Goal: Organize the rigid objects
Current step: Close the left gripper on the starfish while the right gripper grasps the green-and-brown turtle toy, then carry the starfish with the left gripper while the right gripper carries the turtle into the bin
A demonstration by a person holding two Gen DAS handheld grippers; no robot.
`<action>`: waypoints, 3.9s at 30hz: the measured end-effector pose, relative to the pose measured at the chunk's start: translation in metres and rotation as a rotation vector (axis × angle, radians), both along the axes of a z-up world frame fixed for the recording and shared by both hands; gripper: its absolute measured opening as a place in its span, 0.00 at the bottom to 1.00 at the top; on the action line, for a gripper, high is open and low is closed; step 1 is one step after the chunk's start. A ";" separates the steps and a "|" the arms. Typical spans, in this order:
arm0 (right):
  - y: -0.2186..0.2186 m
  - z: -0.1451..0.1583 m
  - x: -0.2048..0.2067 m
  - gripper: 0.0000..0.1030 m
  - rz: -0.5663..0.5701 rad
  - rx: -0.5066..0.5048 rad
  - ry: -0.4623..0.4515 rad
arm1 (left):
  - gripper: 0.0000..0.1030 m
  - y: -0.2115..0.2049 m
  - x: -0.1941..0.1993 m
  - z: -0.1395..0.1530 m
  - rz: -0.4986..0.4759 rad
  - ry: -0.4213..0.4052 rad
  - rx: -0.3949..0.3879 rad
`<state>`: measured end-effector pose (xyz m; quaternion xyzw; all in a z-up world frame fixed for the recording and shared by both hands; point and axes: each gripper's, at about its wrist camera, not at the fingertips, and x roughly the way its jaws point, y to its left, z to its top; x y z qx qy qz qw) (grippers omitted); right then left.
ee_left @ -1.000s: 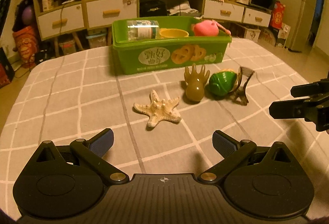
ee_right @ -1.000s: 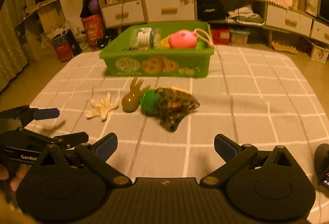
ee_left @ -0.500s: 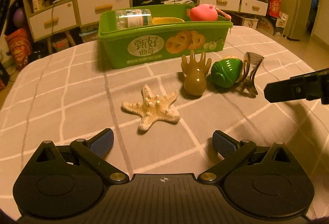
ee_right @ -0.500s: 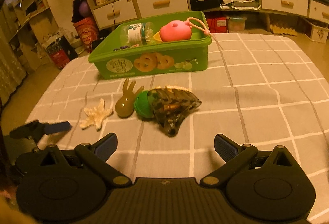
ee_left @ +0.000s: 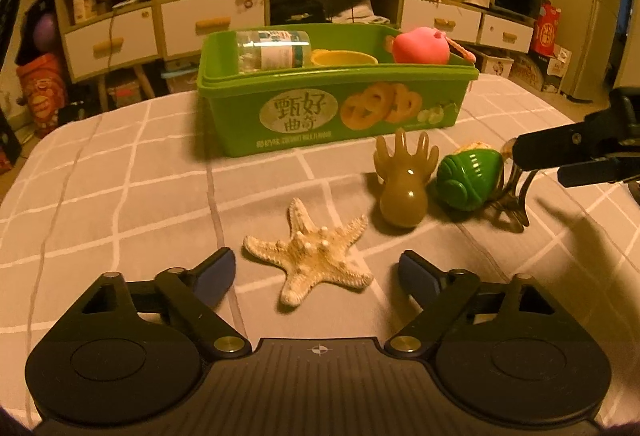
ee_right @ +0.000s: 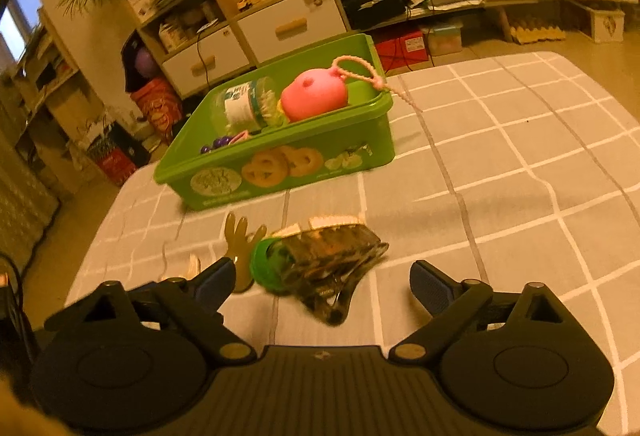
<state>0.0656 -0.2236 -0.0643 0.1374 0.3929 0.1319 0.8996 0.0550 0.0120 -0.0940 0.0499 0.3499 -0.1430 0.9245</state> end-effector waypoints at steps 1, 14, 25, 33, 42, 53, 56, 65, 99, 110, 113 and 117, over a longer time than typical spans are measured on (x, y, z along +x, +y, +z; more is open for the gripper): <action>-0.001 -0.001 0.002 0.66 -0.001 0.010 0.003 | 0.77 0.000 0.000 0.001 -0.003 -0.005 0.000; 0.005 -0.007 0.009 0.00 0.051 0.004 0.031 | 0.45 -0.003 -0.001 0.007 -0.028 -0.005 0.015; -0.007 -0.002 0.008 0.00 0.011 0.020 0.055 | 0.41 -0.001 -0.003 0.010 -0.023 -0.007 0.006; -0.025 0.007 0.003 0.00 -0.036 0.073 0.050 | 0.39 -0.002 -0.004 0.016 -0.028 -0.010 -0.014; -0.026 0.016 0.000 0.00 -0.039 0.100 0.037 | 0.26 -0.001 -0.004 0.020 -0.025 0.013 -0.049; -0.022 0.024 -0.003 0.00 -0.025 0.116 0.026 | 0.26 -0.003 -0.010 0.029 -0.036 -0.009 -0.079; -0.019 0.030 -0.004 0.00 -0.011 0.127 0.016 | 0.26 -0.004 -0.012 0.034 -0.043 -0.021 -0.088; 0.000 0.042 -0.007 0.00 0.051 0.167 0.004 | 0.26 -0.003 -0.011 0.051 -0.035 -0.057 -0.123; 0.056 0.043 0.147 0.00 0.009 0.276 0.025 | 0.26 -0.013 0.111 0.072 0.118 -0.177 -0.045; 0.055 0.027 0.167 0.00 -0.030 0.180 0.025 | 0.26 -0.017 0.124 0.057 0.131 -0.162 -0.020; 0.053 0.025 0.167 0.00 -0.041 0.169 0.026 | 0.26 -0.018 0.125 0.054 0.135 -0.162 -0.012; 0.051 0.026 0.167 0.00 -0.037 0.170 0.029 | 0.27 -0.019 0.125 0.052 0.141 -0.161 -0.006</action>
